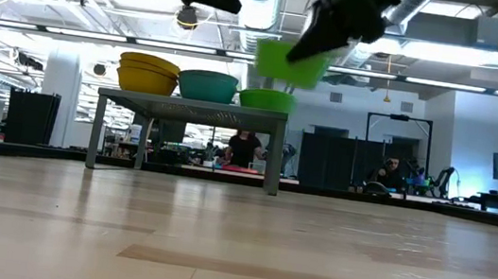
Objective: Pick & Place Mini bowls
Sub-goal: Stack the green bowl on the green bowl on the shelf
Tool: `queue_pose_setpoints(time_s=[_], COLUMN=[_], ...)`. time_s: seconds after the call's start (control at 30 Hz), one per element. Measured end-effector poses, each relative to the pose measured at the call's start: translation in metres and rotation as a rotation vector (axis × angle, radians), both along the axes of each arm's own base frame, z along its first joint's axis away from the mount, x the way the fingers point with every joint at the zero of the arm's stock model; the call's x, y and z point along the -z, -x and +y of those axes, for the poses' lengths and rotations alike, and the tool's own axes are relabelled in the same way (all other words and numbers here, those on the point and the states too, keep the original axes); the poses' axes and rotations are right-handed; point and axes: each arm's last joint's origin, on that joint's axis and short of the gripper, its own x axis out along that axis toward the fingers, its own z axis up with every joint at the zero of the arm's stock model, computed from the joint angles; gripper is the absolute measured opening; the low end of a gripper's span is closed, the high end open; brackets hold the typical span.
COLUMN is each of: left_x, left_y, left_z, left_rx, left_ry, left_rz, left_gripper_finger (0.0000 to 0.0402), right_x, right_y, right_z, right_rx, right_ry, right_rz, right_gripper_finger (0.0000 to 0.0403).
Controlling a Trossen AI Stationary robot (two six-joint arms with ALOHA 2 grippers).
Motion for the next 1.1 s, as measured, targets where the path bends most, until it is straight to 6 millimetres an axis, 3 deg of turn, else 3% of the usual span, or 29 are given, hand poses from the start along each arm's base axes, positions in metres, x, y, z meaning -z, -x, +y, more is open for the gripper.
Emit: queue_pose_setpoints(time_s=[0.17, 0.33, 0.7, 1.1], left_x=[0.0, 0.001, 0.051, 0.059], left_y=[-0.001, 0.0, 0.012, 0.016], left_z=[-0.014, -0.027, -0.058, -0.073], left_rx=[0.049, 0.096, 0.187, 0.211], left_ry=[-0.001, -0.001, 0.031, 0.001], left_rz=[0.0, 0.014, 0.155, 0.162], left_gripper_finger=[0.0072, 0.0072, 0.0072, 0.0072], right_x=[-0.032, -0.043, -0.023, -0.008], right_y=[0.019, 0.026, -0.001, -0.037], right_z=[-0.019, -0.048, -0.098, -0.143], right_rx=[0.015, 0.065, 0.013, 0.089], right_ry=[0.097, 0.151, 0.231, 0.233], right_rz=[-0.073, -0.093, -0.05, 0.033], right_gripper_finger=[0.0002, 0.0001, 0.0001, 0.0004])
